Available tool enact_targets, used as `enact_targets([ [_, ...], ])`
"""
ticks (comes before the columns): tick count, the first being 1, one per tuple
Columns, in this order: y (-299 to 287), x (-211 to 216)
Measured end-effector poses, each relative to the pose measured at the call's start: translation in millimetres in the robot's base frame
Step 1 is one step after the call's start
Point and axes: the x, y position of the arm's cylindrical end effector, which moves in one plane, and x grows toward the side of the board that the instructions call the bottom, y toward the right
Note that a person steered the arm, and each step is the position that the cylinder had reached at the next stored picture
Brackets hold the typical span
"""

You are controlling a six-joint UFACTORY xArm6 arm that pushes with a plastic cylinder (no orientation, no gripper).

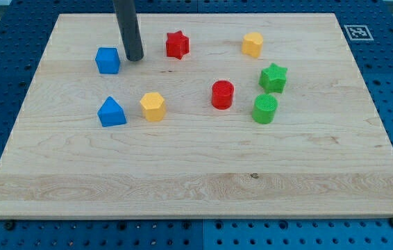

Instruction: Slightly move the red star towards the right

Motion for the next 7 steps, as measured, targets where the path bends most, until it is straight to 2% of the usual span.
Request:
enact_targets([
  [3, 24, -19],
  [7, 95, -19],
])
